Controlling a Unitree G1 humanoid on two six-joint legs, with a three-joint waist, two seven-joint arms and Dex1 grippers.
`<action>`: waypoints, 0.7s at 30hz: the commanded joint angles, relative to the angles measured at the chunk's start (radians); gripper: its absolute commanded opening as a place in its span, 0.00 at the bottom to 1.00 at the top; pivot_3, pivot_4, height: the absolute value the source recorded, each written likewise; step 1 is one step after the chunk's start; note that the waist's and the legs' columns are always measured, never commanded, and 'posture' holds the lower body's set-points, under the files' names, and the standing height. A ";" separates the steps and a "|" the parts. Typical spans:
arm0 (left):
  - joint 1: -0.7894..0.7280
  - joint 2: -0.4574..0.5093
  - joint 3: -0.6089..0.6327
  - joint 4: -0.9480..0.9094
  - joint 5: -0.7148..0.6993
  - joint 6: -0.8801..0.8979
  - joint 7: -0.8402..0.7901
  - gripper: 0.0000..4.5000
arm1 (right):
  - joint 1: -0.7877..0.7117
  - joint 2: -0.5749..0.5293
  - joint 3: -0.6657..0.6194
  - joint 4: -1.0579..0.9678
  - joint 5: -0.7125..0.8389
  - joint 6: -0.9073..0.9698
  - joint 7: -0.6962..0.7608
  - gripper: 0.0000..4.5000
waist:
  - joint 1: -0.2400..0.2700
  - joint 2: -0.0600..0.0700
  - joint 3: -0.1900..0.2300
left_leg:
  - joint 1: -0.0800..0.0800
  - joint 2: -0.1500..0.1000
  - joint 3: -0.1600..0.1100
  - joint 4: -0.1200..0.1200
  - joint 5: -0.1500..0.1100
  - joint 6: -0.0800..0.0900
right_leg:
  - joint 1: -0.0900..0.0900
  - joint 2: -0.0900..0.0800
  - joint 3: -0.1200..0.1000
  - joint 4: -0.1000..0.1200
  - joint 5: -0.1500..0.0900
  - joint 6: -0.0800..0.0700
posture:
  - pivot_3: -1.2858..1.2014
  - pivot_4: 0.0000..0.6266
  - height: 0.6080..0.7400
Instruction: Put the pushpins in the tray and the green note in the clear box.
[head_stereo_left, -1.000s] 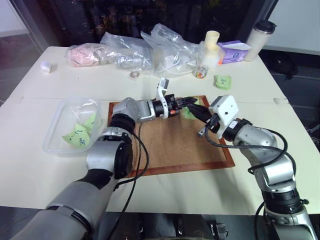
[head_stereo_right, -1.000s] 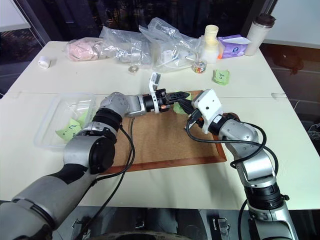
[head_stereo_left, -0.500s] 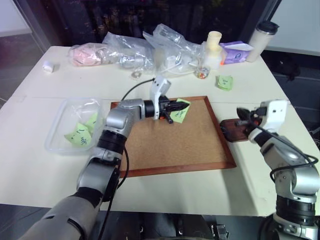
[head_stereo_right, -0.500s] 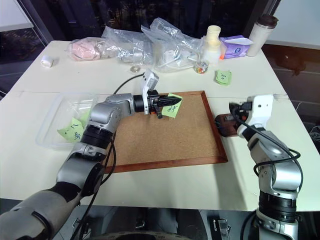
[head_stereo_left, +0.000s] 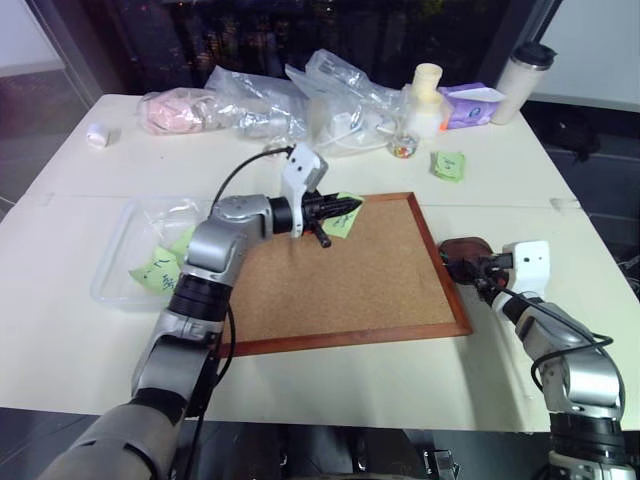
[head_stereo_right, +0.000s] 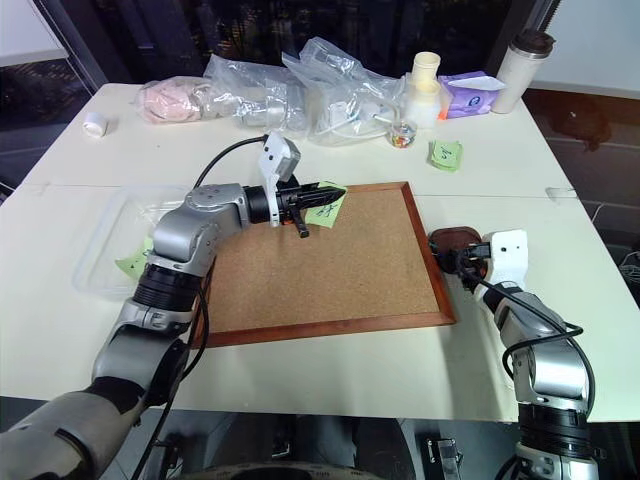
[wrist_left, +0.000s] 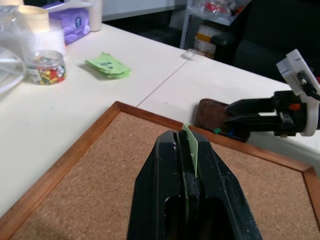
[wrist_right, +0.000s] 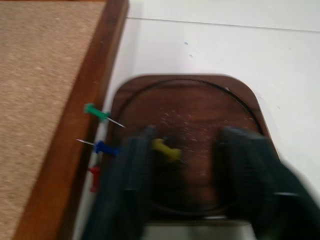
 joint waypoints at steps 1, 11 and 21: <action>0.000 0.003 0.012 -0.043 -0.017 -0.011 0.010 0.00 | -0.012 -0.015 -0.016 -0.024 0.000 -0.011 0.004 0.98 | -0.002 0.000 0.000 | 0.000 0.000 0.000 0.000 0.000 0.000 | 0.000 0.000 0.000 0.000 0.000 0.000 | 0.52 0.24 0.97; -0.004 0.004 0.046 -0.024 -0.021 -0.035 0.054 0.00 | -0.045 0.008 -0.052 -0.064 0.049 -0.025 -0.005 0.99 | -0.001 0.000 0.000 | 0.000 0.000 0.000 0.000 0.000 0.000 | 0.000 0.000 0.000 0.000 0.000 0.000 | 0.52 0.24 0.97; -0.036 0.081 0.149 -0.066 0.040 -0.088 0.253 0.00 | -0.157 -0.023 -0.111 -0.163 0.122 0.046 -0.055 0.99 | -0.002 0.000 0.000 | 0.000 0.000 0.000 0.000 0.000 0.000 | 0.000 0.000 0.000 0.000 0.000 0.000 | 0.52 0.24 0.97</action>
